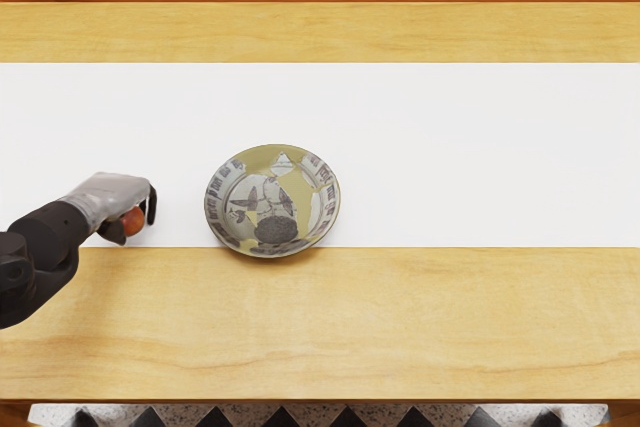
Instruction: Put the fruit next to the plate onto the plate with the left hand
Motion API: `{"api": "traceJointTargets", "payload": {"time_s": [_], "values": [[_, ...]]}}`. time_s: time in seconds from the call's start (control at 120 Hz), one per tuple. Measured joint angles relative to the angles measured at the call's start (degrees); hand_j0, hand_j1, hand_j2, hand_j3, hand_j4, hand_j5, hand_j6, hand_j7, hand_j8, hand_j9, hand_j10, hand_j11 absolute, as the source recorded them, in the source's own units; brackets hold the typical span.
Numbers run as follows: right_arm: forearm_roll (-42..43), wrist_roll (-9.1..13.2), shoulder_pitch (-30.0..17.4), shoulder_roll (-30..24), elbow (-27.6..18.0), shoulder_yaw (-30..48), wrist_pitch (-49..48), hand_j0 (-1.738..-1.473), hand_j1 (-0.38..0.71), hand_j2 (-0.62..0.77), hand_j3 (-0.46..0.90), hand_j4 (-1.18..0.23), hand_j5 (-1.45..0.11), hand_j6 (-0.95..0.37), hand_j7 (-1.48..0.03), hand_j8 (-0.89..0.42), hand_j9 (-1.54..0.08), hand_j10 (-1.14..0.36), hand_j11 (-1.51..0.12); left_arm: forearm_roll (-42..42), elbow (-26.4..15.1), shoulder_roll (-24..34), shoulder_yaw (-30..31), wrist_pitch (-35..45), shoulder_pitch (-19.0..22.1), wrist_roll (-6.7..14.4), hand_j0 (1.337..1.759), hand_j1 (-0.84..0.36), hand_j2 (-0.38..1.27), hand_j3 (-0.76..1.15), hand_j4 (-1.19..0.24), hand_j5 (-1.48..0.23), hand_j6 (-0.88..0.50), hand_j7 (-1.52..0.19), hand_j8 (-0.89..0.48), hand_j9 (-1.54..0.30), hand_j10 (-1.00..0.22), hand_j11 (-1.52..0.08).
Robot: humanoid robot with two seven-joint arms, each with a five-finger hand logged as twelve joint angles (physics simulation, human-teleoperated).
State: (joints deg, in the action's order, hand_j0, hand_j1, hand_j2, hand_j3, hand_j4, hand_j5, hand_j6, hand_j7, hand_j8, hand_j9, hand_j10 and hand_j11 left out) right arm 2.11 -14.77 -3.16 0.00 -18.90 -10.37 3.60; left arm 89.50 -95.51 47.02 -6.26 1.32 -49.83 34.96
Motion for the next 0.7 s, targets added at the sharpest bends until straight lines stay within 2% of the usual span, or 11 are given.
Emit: {"api": "traceJointTargets", "payload": {"time_s": [0.125, 0.367, 0.433, 0.467, 0.633, 0.7], "values": [[0.00, 0.00, 0.00, 0.00, 0.00, 0.00, 0.00, -1.658, -0.33, 0.00, 0.00, -0.02, -0.02, -0.02, -0.02, -0.02, -0.02, -0.02, -0.02, -0.08, 0.03, 0.00, 0.02, -0.05, 0.00, 0.00, 1.641, -0.35, 0.20, 0.20, -0.75, -1.01, -0.35, -1.01, -0.30, -1.03, -0.57, -1.03], [0.00, 0.00, 0.06, 0.00, 0.00, 0.00, 0.00, -1.658, -0.33, 0.00, 0.00, -0.02, -0.02, -0.02, -0.02, -0.02, -0.02, -0.02, -0.02, -0.93, 0.19, -1.31, -0.04, -0.67, -1.44, -0.04, 1.648, -0.39, 0.45, 0.06, -0.77, -1.10, -0.31, -1.07, -0.30, -1.08, -0.58, -1.09], [0.00, 0.00, 0.07, 0.00, 0.00, 0.00, 0.01, -1.658, -0.33, 0.00, 0.00, -0.02, -0.02, -0.02, -0.02, -0.02, -0.02, -0.02, -0.02, -1.09, 0.21, -1.24, -0.18, -0.76, -2.69, -0.05, 1.649, -0.38, 0.38, 0.04, -0.77, -1.12, -0.32, -1.07, -0.31, -1.08, -0.60, -1.09], [0.00, 0.00, 0.08, 0.00, 0.00, 0.00, 0.01, -1.658, -0.33, 0.00, 0.00, -0.02, -0.02, -0.02, -0.02, -0.02, -0.02, -0.02, -0.02, -1.27, 0.22, -1.23, -0.22, -0.81, -3.51, -0.05, 1.649, -0.38, 0.42, 0.04, -0.77, -1.12, -0.32, -1.07, -0.30, -1.08, -0.61, -1.09], [0.00, 0.00, -0.06, 0.00, -0.05, -0.12, 0.03, -1.658, -0.33, 0.00, 0.00, -0.02, -0.02, -0.02, -0.02, -0.02, -0.02, -0.02, -0.02, -2.07, 0.36, -1.05, -0.30, -1.48, -7.51, -0.01, 1.651, -0.38, 0.41, 0.02, -0.77, -1.13, -0.32, -1.06, -0.30, -1.07, -0.63, -1.08], [0.00, 0.00, -0.11, 0.00, -0.07, -0.15, 0.01, -1.658, -0.33, 0.00, 0.00, -0.02, -0.02, -0.02, -0.02, -0.02, -0.02, -0.02, -0.02, -3.22, 0.39, -1.20, -0.36, -2.46, -10.34, 0.00, 1.651, -0.34, 0.32, 0.01, -0.77, -1.12, -0.34, -1.06, -0.32, -1.07, -0.65, -1.08]]}}
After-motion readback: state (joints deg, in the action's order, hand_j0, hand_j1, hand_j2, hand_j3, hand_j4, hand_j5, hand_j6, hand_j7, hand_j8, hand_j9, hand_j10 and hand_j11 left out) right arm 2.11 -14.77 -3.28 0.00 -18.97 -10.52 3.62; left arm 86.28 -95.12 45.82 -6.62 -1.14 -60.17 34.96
